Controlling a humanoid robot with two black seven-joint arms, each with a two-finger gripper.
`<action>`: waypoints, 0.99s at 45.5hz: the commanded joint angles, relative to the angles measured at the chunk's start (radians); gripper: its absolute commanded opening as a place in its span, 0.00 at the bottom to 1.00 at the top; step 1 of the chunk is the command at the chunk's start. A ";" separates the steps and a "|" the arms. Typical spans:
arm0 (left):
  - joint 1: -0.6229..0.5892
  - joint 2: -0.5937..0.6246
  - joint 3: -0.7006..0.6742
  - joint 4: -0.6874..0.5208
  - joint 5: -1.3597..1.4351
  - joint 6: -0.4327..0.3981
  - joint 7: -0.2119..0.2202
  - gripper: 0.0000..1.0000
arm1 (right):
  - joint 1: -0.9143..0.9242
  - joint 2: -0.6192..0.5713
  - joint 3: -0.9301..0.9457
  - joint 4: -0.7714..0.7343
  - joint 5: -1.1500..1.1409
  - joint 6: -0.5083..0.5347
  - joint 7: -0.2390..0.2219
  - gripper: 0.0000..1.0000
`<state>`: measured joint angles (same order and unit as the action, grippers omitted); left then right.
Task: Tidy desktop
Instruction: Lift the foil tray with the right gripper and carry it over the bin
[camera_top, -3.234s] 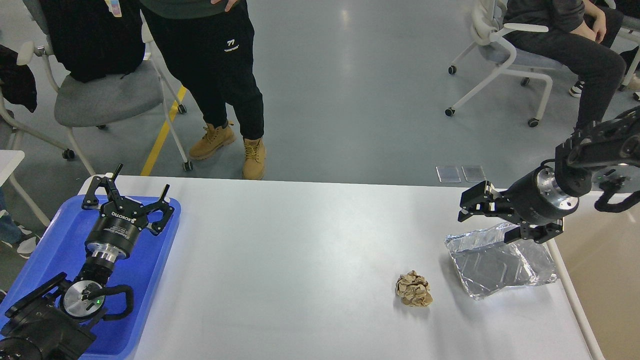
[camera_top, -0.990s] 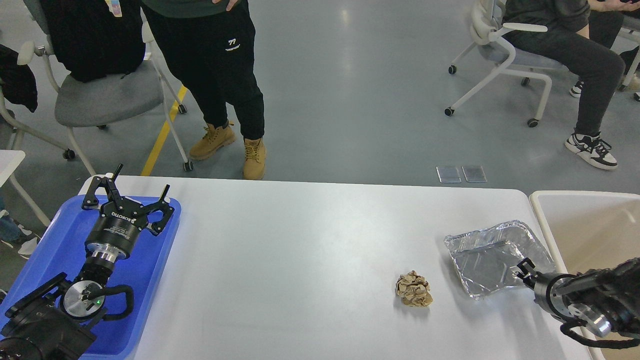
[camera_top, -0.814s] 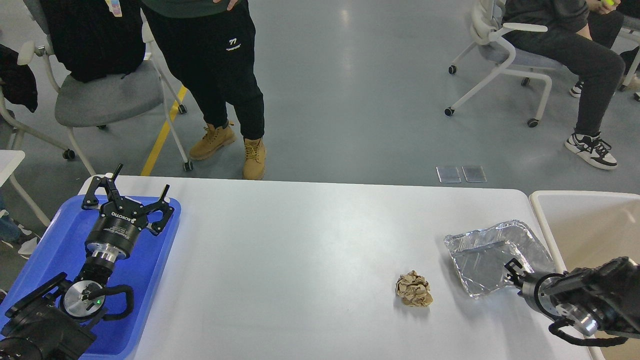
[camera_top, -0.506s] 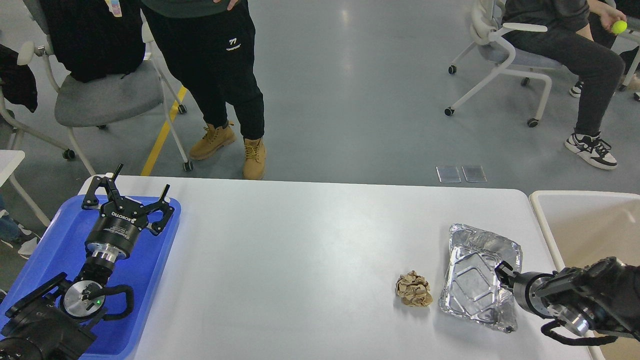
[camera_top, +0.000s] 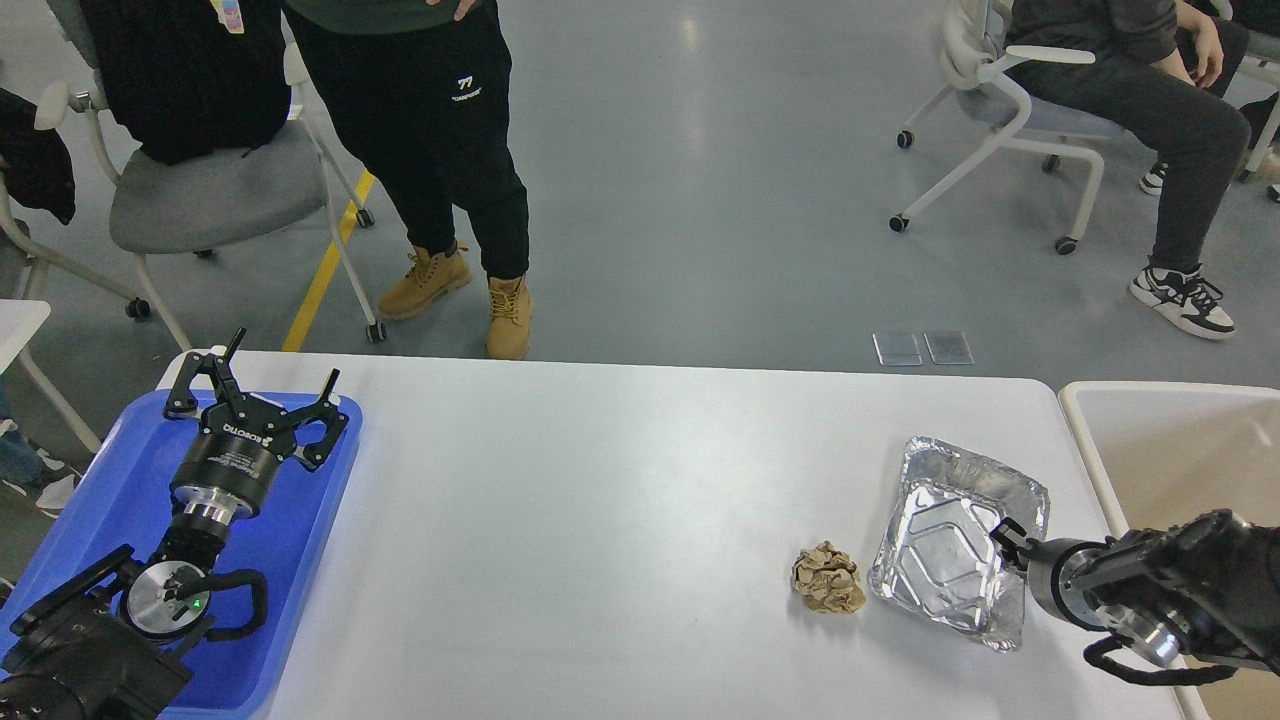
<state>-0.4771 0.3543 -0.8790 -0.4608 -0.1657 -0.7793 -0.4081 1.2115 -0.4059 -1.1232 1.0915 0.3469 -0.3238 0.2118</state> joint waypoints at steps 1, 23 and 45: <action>0.000 -0.001 0.000 0.001 0.000 0.000 0.000 0.99 | 0.104 -0.060 -0.075 0.028 -0.051 0.023 0.001 0.00; 0.000 -0.002 0.000 0.001 0.000 0.000 0.000 0.99 | 0.706 -0.151 -0.337 0.321 -0.364 0.331 0.003 0.00; 0.000 0.000 0.000 0.001 0.000 0.000 0.000 0.99 | 1.063 -0.132 -0.356 0.343 -0.516 0.736 0.001 0.00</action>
<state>-0.4770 0.3536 -0.8789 -0.4604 -0.1657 -0.7793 -0.4080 2.1089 -0.5460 -1.4654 1.4210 -0.1011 0.2249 0.2136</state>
